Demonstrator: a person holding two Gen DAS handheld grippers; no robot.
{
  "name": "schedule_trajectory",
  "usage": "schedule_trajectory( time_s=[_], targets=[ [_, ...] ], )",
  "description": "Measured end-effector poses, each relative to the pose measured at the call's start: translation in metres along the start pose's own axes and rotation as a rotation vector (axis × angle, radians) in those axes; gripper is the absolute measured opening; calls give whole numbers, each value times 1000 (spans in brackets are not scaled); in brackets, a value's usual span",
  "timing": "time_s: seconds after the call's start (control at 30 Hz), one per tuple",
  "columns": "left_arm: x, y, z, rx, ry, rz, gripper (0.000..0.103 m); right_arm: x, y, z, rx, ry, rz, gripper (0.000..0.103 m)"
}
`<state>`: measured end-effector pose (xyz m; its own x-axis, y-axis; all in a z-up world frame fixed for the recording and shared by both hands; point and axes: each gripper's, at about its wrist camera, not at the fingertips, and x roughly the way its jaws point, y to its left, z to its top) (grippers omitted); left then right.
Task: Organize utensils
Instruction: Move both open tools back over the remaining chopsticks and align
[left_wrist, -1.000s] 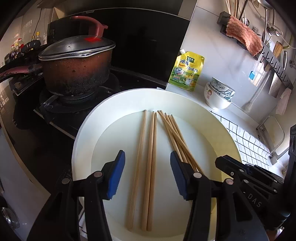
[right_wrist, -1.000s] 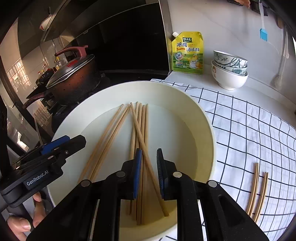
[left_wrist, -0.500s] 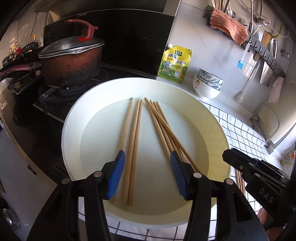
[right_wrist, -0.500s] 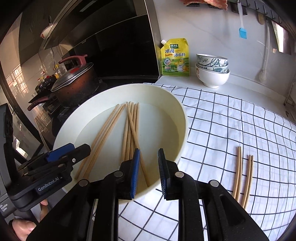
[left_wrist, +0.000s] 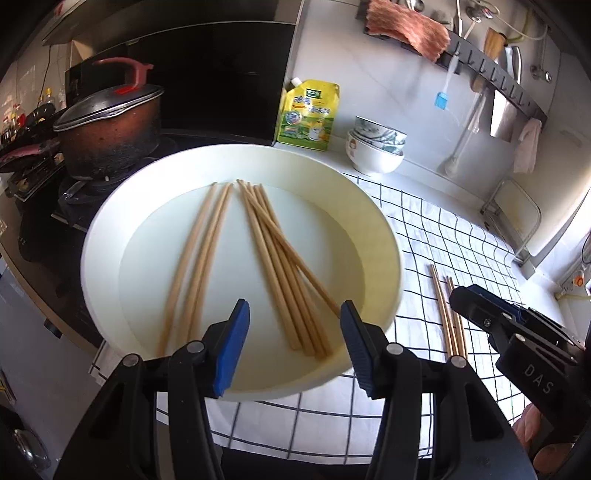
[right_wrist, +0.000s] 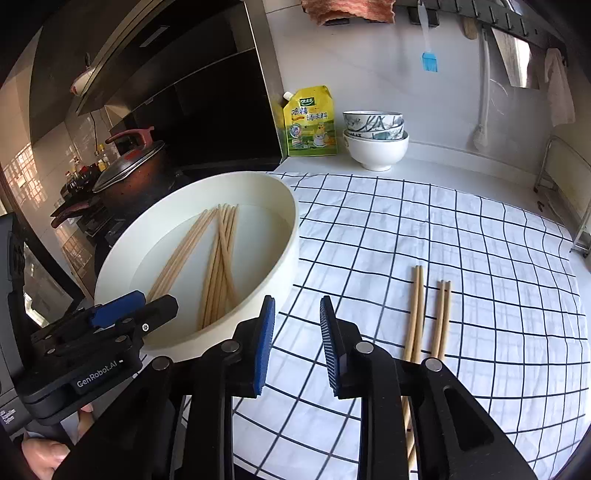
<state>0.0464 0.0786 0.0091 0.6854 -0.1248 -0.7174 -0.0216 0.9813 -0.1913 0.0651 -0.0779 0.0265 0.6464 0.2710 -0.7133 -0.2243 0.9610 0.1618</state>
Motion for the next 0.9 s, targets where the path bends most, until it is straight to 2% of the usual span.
schedule_trajectory(
  time_s=[0.43,0.5,0.9],
  targets=[
    [-2,-51,-16,69,13,-51,53,-18,-55,-21,49,-6,-61,25],
    [-4,-59,-18,90,5,-47,56,-19,-64,-24,59,-6,-69,25],
    [-11,-88,-22,138,1,-91,58,-12,-111,-44,131,26,-123,26]
  ],
)
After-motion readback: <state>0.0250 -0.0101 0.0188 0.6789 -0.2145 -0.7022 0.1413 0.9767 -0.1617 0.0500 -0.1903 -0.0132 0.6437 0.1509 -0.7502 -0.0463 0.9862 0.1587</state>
